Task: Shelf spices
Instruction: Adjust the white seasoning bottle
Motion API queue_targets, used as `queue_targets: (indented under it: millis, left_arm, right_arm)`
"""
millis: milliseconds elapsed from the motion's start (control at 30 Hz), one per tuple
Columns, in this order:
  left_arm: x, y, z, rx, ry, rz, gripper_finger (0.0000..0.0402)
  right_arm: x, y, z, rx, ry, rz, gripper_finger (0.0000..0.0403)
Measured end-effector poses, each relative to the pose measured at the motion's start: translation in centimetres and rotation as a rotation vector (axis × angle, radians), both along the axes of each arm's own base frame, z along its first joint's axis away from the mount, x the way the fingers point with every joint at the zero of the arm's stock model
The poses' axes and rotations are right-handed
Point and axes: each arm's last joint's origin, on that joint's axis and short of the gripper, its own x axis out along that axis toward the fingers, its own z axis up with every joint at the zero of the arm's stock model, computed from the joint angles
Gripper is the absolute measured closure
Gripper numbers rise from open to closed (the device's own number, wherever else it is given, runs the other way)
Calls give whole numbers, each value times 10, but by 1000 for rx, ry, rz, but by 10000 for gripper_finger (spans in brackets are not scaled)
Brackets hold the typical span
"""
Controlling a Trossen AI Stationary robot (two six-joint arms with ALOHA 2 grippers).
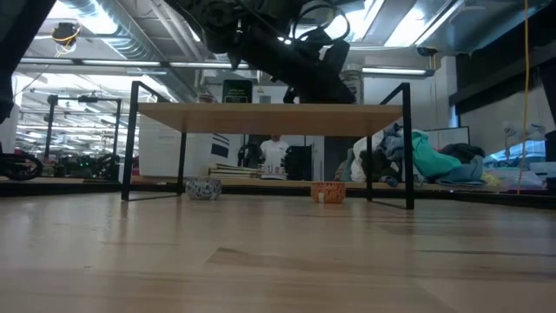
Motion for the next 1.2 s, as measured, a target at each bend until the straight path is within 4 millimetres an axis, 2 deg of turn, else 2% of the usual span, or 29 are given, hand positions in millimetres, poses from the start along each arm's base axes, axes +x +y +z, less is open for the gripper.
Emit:
queue_targets:
  millis: [500,733,867,1000,1100,1200]
  left_arm:
    - [3,-2,5,17,-46,33,345]
    - [5,-14,9,56,-68,7,345]
    - [5,-33,29,118,-96,-76,345]
    - [2,-54,53,180,-107,-136,345]
    - [-8,-66,78,230,-114,-149,345]
    - [-28,-75,105,262,-115,-116,345]
  right_arm:
    - [0,1,-4,-3,37,26,402]
    - [3,0,-6,3,64,25,402]
    - [17,-2,-13,26,154,25,402]
    - [39,-6,-19,48,223,44,402]
    - [62,-10,-24,76,261,64,402]
    - [89,-15,-33,90,313,64,402]
